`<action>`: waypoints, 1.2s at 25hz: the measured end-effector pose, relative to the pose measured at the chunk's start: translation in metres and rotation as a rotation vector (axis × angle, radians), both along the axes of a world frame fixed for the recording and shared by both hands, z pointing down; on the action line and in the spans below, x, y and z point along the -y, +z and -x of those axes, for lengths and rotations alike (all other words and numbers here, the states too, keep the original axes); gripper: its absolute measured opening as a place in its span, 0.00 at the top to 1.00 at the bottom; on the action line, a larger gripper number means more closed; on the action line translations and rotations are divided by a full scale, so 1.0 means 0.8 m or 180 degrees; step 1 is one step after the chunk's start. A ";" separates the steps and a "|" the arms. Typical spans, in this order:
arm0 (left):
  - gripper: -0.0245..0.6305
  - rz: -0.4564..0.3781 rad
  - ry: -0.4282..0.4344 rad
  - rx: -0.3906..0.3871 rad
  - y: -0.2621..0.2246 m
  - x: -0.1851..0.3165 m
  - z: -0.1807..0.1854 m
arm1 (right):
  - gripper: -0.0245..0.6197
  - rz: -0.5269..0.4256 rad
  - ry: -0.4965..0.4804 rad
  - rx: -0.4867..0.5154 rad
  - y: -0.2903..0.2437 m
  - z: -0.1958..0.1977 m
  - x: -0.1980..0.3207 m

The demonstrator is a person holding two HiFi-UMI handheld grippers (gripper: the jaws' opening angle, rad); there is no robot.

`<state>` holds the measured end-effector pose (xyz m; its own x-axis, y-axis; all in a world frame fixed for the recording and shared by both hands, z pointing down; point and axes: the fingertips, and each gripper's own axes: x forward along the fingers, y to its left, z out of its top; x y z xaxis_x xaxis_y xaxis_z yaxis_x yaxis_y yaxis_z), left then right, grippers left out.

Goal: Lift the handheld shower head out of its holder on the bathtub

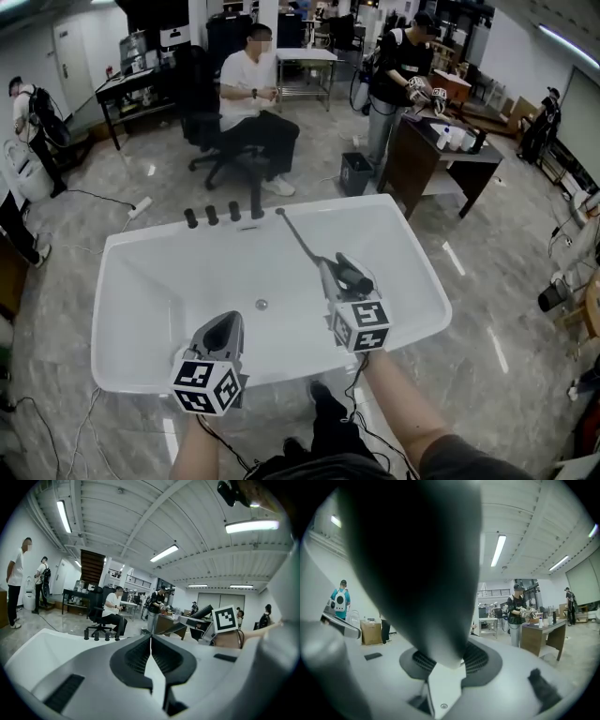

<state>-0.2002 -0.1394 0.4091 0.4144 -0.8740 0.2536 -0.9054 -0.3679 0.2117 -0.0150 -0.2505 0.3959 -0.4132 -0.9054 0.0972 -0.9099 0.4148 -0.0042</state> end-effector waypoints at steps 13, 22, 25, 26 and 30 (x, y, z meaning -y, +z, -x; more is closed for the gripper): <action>0.94 0.0220 0.0231 -0.0204 0.008 -0.087 -0.046 | 0.75 0.0094 0.0012 -0.0025 -0.016 -0.025 -0.143; 0.94 0.0228 0.0186 -0.0171 0.009 -0.152 -0.117 | 0.75 -0.0012 -0.0197 -0.0075 -0.026 -0.072 -0.220; 0.94 0.0219 0.0141 -0.0176 0.005 -0.178 -0.142 | 0.75 -0.0002 -0.0218 -0.0047 -0.025 -0.098 -0.251; 0.94 0.0216 0.0128 -0.0174 0.004 -0.185 -0.149 | 0.75 0.0002 -0.0223 -0.0038 -0.024 -0.106 -0.261; 0.94 0.0201 0.0099 -0.0155 -0.006 -0.214 -0.177 | 0.75 0.0007 -0.0229 -0.0014 -0.027 -0.136 -0.297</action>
<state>-0.0584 0.0315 0.4045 0.4543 -0.8435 0.2866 -0.8819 -0.3802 0.2789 0.0934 -0.0132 0.3746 -0.4768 -0.8732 0.1011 -0.8777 0.4792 -0.0014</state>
